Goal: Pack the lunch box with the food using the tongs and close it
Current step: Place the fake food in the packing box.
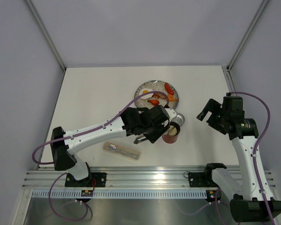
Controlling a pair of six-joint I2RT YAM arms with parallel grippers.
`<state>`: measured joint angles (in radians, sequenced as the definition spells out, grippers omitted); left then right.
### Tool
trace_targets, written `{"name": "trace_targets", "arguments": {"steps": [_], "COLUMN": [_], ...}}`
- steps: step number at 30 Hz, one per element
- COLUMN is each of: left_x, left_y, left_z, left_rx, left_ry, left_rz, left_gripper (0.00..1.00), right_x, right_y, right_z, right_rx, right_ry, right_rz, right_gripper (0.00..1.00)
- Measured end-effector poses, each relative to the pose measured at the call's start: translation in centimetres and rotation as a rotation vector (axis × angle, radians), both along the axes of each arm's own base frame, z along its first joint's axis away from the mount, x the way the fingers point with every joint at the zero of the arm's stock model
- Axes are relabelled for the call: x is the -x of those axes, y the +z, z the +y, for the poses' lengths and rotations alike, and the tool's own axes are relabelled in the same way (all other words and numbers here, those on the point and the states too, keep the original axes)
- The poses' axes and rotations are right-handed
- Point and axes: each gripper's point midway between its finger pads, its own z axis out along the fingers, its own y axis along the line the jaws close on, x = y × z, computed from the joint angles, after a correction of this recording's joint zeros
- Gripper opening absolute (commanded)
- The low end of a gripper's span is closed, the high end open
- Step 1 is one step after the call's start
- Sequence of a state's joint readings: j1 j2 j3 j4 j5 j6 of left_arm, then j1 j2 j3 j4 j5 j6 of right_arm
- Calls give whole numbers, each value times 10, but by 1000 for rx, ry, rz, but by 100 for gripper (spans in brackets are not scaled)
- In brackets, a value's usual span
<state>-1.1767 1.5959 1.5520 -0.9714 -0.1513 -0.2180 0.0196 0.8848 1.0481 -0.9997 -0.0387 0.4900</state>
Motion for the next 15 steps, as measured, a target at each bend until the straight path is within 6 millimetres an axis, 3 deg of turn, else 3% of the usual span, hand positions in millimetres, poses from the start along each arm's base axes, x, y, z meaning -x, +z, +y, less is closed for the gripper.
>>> {"name": "trace_targets", "arguments": {"steps": [15], "left_x": [0], "left_y": [14], "left_z": [-5], "left_rx": [22], "left_ry": [-4], "left_rz": [-8], "left_gripper": [52], "right_x": [0], "right_y": [0], "right_z": [0], "right_rx": [0], "right_ry": [0], "right_rz": [-1], "right_gripper": [100]}}
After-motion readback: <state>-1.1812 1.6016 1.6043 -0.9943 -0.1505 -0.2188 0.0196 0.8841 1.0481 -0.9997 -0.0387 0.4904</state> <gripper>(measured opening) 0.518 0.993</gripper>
